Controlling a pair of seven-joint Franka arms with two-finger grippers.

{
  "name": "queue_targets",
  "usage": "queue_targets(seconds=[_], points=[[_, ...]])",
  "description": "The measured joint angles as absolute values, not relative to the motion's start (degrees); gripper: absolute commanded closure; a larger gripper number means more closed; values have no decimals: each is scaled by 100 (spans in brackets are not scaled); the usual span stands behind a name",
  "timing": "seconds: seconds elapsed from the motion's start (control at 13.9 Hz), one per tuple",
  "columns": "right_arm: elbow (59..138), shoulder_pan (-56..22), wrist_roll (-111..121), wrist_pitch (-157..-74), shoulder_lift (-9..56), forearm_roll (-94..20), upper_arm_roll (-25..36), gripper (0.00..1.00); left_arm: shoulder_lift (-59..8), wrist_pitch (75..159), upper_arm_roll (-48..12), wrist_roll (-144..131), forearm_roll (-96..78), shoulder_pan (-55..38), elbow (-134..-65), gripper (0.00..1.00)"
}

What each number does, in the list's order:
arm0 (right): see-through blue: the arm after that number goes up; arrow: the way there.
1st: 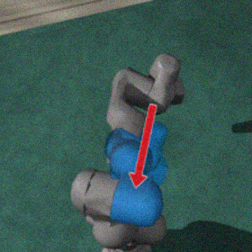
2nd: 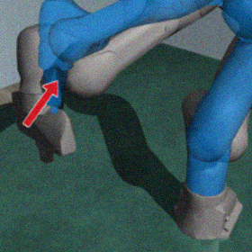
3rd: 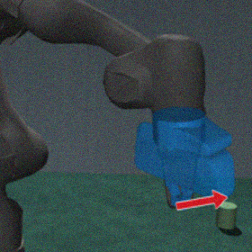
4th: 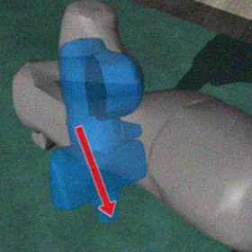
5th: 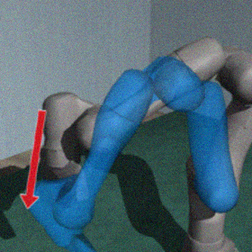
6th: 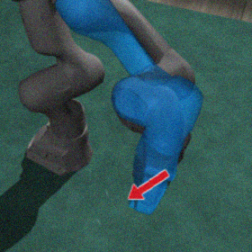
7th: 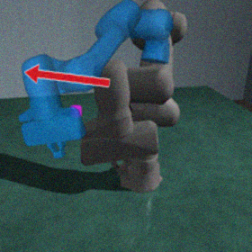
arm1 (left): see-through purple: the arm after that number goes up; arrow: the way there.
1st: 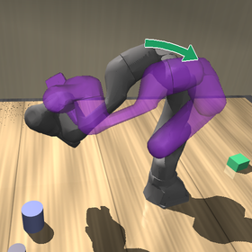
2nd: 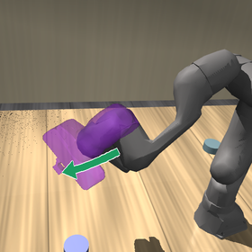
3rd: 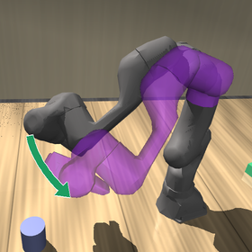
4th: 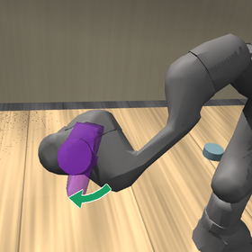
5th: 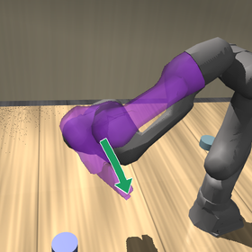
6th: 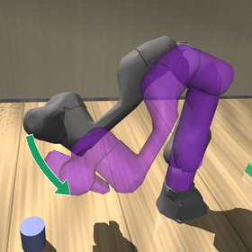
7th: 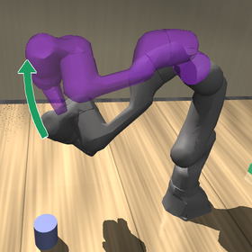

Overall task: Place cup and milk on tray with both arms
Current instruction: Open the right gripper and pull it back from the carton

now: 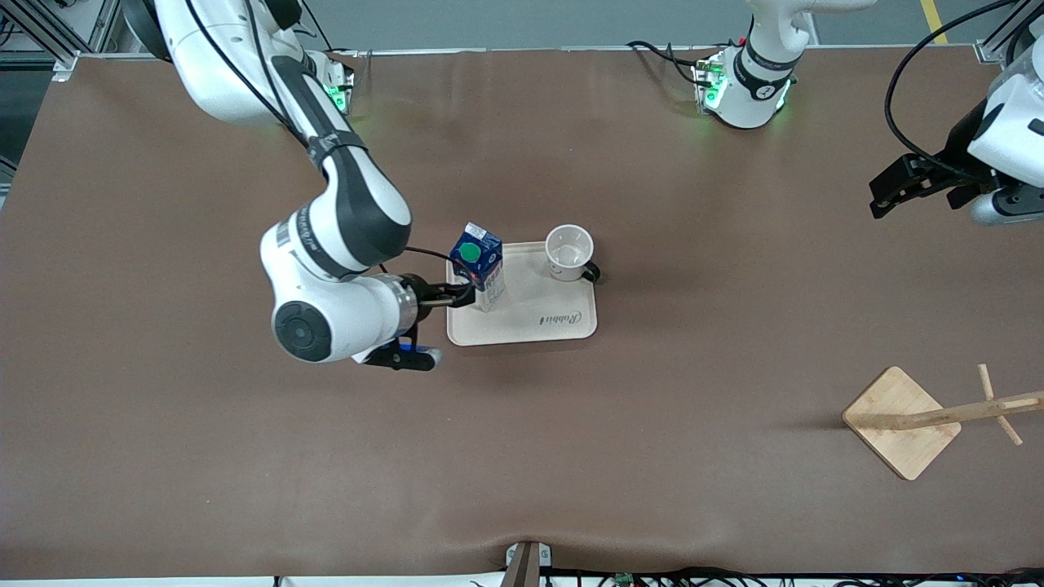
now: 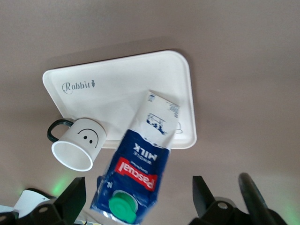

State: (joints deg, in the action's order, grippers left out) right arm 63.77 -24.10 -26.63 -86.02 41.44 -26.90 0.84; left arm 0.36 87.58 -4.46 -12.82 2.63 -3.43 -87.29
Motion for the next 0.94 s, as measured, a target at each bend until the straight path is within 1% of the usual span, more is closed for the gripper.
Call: queue_targets(seconds=[0.14,0.29,0.43,0.65,0.72,0.94], points=[[6324,-2019,-2653,-8240,3918,-2699,90,0,36,8760,-650,-1282,263,-211,-8763,0],[6267,-1576,-2521,-8014,3559,-2737,90,0,35,8763,-822,-1282,263,-76,-8819,0],[6263,-1218,-2262,-7973,3199,-2746,58,0,34,8768,-1119,-1282,263,149,-8852,0],[6240,-443,-1560,-8200,2947,-2728,-263,0,34,8780,-1195,-1282,263,194,-8860,0],[6210,-220,-1126,-8247,2893,-2618,-305,0,34,8782,-1195,-1282,263,200,-8860,0],[6127,66,-199,-8206,2584,-1525,-331,0,34,8804,-1195,-1282,263,217,-8855,0]])
